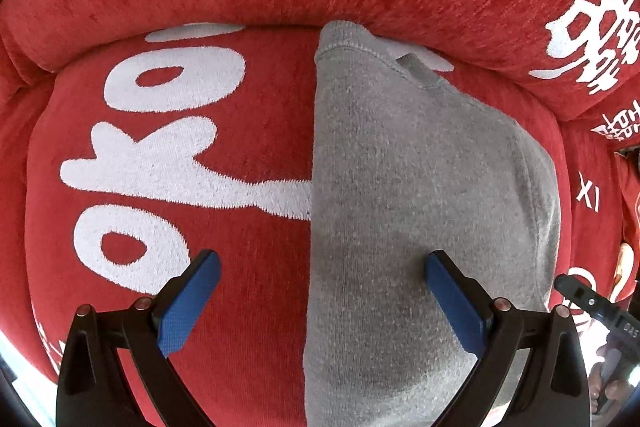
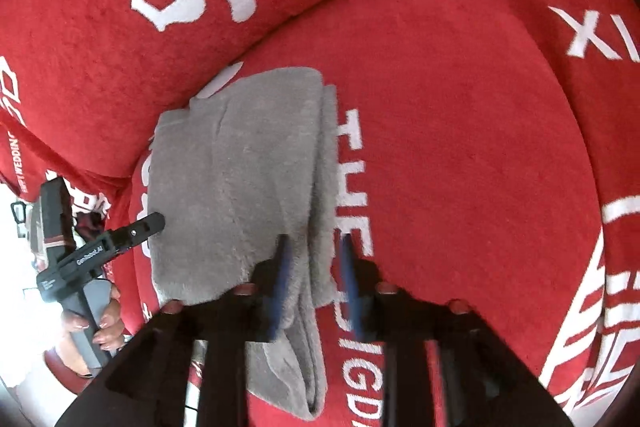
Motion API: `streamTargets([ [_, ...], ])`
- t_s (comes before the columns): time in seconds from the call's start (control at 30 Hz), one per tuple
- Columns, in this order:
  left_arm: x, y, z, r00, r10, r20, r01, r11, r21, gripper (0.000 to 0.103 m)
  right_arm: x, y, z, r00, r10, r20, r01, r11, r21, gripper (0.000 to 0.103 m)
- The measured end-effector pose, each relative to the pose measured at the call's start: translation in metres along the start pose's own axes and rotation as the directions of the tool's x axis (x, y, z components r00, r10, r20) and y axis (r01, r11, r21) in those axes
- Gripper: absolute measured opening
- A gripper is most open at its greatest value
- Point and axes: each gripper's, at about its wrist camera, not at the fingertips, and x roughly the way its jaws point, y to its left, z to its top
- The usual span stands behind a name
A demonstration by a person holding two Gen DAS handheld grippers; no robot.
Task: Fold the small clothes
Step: 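Move both tools to the edges of the grey sweatshirt bundle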
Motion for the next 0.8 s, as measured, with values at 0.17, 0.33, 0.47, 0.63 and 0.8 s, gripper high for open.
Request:
streamTargets([
  [0.17, 0.004, -0.001, 0.003, 1.000, -0.004, -0.003, 0.004, 1.000, 0.009, 0.102, 0.004, -0.005, 0.002, 1.000, 0.030, -0.007, -0.030, 0.999, 0.011, 0.049],
  [0.33, 0.009, -0.006, 0.007, 1.000, -0.003, -0.005, 0.003, 1.000, 0.011, 0.102, 0.015, -0.010, 0.005, 0.996, 0.090, -0.022, -0.089, 0.995, 0.042, 0.054],
  [0.47, 0.013, -0.008, 0.008, 0.999, -0.034, -0.013, 0.034, 0.999, 0.010, 0.102, 0.023, -0.016, 0.008, 0.992, 0.120, -0.029, -0.118, 0.992, 0.047, 0.054],
  [0.63, 0.022, -0.011, 0.011, 0.993, -0.111, -0.047, 0.112, 0.993, 0.027, 0.102, 0.028, -0.029, 0.011, 0.984, 0.169, -0.055, -0.165, 0.984, 0.064, 0.055],
  [0.8, 0.037, -0.020, 0.016, 0.976, -0.194, -0.095, 0.200, 0.978, 0.057, 0.102, 0.034, -0.033, 0.014, 0.971, 0.228, -0.074, -0.225, 0.973, 0.057, 0.055],
])
